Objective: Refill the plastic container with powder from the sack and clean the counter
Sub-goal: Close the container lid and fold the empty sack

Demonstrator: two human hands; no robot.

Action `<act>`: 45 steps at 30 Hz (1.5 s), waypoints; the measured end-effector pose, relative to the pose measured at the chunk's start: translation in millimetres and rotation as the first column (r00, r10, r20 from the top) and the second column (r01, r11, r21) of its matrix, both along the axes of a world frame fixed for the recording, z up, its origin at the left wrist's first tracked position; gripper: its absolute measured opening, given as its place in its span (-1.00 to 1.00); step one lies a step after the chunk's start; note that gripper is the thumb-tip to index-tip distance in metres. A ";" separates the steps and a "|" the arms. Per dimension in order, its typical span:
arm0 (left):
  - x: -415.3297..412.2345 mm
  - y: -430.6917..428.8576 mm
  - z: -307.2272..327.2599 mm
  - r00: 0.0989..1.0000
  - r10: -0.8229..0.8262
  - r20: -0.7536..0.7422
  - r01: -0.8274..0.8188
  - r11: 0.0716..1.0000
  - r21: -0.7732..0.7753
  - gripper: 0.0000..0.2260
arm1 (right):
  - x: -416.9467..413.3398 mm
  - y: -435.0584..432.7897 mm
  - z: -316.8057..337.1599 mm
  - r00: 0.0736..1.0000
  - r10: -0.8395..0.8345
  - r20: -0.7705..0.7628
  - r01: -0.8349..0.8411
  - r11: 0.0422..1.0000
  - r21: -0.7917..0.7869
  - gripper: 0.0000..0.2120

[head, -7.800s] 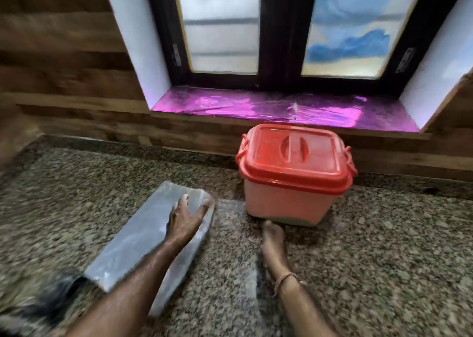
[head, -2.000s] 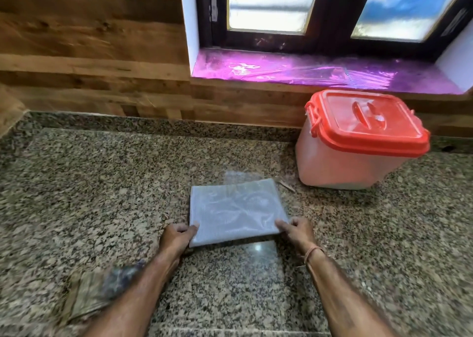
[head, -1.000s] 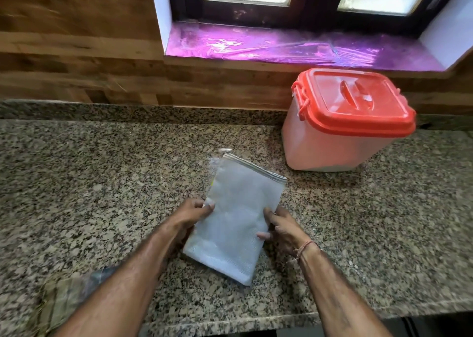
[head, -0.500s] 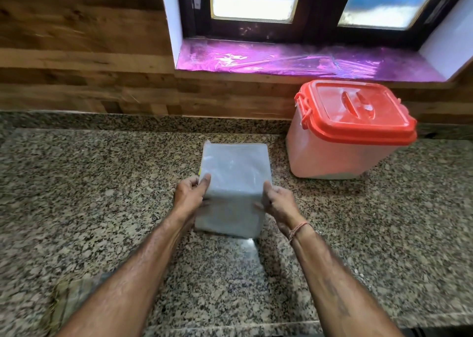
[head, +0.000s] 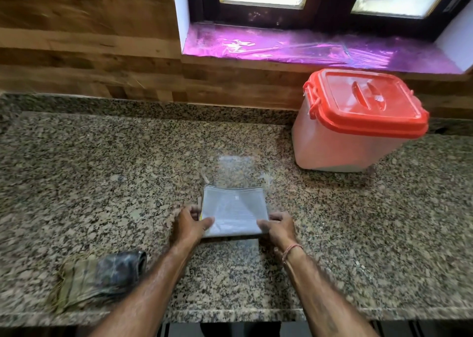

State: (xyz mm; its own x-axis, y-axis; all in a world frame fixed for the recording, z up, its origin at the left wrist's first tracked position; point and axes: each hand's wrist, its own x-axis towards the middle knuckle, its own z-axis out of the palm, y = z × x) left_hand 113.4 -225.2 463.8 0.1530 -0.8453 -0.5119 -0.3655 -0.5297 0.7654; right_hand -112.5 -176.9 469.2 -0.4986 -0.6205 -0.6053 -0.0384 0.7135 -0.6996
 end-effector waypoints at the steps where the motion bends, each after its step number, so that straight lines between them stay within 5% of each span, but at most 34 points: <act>1: -0.9 1.2 -3.1 1.000 0.001 0.006 -0.001 1.000 0.011 -0.56 | -0.3 2.0 -5.9 1.000 0.008 -0.028 -0.007 1.000 0.015 -0.68; 3: -1.3 0.4 -7.7 1.000 0.005 -0.009 -0.005 0.997 0.071 -0.47 | -1.3 4.0 -11.5 0.993 0.070 -0.090 -0.067 0.997 0.029 -0.76; 8: 0.5 6.8 -2.7 0.978 0.078 -0.193 -0.039 0.980 0.195 -0.64 | -3.1 6.0 -4.6 0.977 0.148 -0.156 -0.145 0.989 0.030 -0.88; 15: 22.5 6.3 34.6 0.921 0.187 -0.342 -0.201 0.980 -0.005 -0.75 | -1.0 -4.9 25.6 0.972 0.231 0.028 -0.222 0.957 -0.186 -0.86; 22: 89.5 66.2 72.5 0.795 0.426 -0.432 -0.546 0.813 -0.203 -0.68 | 66.5 -4.2 63.4 0.853 0.479 -0.204 -0.521 0.782 -0.341 -0.70; 27: 150.0 180.3 87.0 0.582 0.686 -0.437 -0.810 0.533 -0.242 -0.76 | 136.1 27.0 73.3 0.642 0.700 -0.312 -0.761 0.533 -0.369 -0.73; 34: 209.5 376.3 77.8 0.162 0.921 -0.354 -0.972 0.087 -0.219 -0.81 | 248.3 119.0 78.5 0.085 0.868 -0.489 -0.981 -0.013 -0.194 -0.72; 39: 241.4 504.0 40.9 -0.052 0.947 -0.317 -0.983 -0.104 -0.151 -0.53 | 328.2 192.5 64.4 -0.159 0.804 -0.573 -0.963 -0.253 -0.089 -0.66; 45: 284.7 603.0 5.0 -0.221 0.957 -0.186 -0.966 -0.242 -0.094 -0.78 | 418.9 281.3 19.2 -0.330 0.774 -0.541 -0.930 -0.365 0.045 -0.64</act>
